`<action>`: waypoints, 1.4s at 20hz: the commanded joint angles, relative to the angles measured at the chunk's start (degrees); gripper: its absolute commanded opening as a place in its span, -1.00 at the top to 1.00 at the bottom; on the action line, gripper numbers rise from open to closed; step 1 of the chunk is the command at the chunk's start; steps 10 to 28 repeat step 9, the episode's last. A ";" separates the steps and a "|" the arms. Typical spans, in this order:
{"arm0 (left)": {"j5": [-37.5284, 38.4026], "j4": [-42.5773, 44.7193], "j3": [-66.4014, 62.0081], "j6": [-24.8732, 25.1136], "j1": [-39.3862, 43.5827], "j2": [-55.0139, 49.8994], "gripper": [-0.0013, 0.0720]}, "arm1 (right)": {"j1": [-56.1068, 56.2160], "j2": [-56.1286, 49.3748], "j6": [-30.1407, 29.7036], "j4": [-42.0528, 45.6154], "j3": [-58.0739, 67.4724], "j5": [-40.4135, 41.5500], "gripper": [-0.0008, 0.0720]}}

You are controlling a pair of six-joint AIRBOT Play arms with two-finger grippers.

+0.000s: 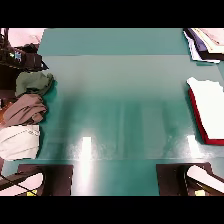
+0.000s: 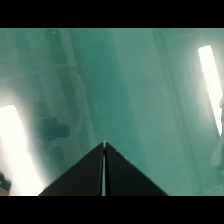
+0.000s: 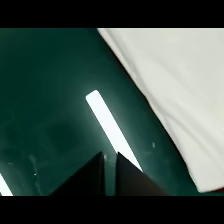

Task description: Fold the shirts.

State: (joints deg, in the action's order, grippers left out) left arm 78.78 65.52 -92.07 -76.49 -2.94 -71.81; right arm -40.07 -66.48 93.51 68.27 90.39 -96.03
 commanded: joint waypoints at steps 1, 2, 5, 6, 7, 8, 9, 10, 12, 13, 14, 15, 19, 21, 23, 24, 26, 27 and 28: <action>-0.85 0.00 0.00 -0.02 0.04 -0.02 0.90 | 8.24 3.54 -0.35 -4.17 -0.13 6.03 0.93; -0.85 0.00 0.00 -0.02 0.04 -0.02 0.90 | 11.19 4.11 -0.90 -4.15 -0.13 7.13 0.93; -0.85 0.00 0.00 -0.02 0.04 -0.02 0.90 | 18.86 4.59 -1.20 -4.02 -0.13 9.11 0.93; -0.85 0.00 0.00 -0.02 0.04 -0.02 0.90 | 20.94 4.48 -1.20 -3.89 -0.13 9.18 0.93; -0.85 0.00 -0.02 -0.02 0.04 -0.02 0.90 | 22.82 4.28 -1.18 -3.82 -0.13 9.03 0.93; -0.85 0.00 -0.02 -0.02 0.04 -0.02 0.90 | 24.44 3.96 -1.20 -3.72 -0.13 8.90 0.93; -0.85 0.00 0.00 0.00 0.04 -0.02 0.90 | 25.62 3.63 -1.20 -3.74 -0.13 8.83 0.93; -0.85 0.00 0.00 0.00 0.04 -0.02 0.90 | 25.62 3.63 -1.20 -3.74 -0.13 8.83 0.93; -0.85 0.00 0.00 0.00 0.04 -0.02 0.90 | 25.62 3.63 -1.20 -3.74 -0.13 8.83 0.93; -0.85 0.00 0.00 0.00 0.04 -0.02 0.90 | 25.62 3.63 -1.20 -3.74 -0.13 8.83 0.93; -0.85 0.00 0.00 0.00 0.04 -0.02 0.90 | 25.62 3.63 -1.20 -3.74 -0.13 8.83 0.93; -0.85 0.00 0.00 0.00 0.04 -0.02 0.90 | 25.62 3.63 -1.20 -3.74 -0.13 8.83 0.93; -0.85 0.00 0.00 0.00 0.04 -0.02 0.90 | 25.62 3.63 -1.20 -3.74 -0.13 8.83 0.93; -0.85 0.00 0.00 0.00 0.04 -0.02 0.90 | 25.62 3.63 -1.20 -3.74 -0.13 8.83 0.93; -0.85 0.00 0.00 0.00 0.04 -0.02 0.90 | 25.62 3.63 -1.20 -3.74 -0.13 8.83 0.93; -0.85 0.00 0.00 0.00 0.04 -0.02 0.90 | 25.62 3.63 -1.20 -3.74 -0.13 8.83 0.93; -0.85 0.00 0.00 0.00 0.04 -0.02 0.90 | 25.62 3.63 -1.20 -3.74 -0.13 8.83 0.93; -0.85 0.00 0.00 0.00 0.04 -0.02 0.90 | 25.62 3.63 -1.20 -3.74 -0.13 8.83 0.93; -0.85 0.00 0.00 0.00 0.04 -0.02 0.90 | 25.62 3.63 -1.20 -3.74 -0.13 8.83 0.93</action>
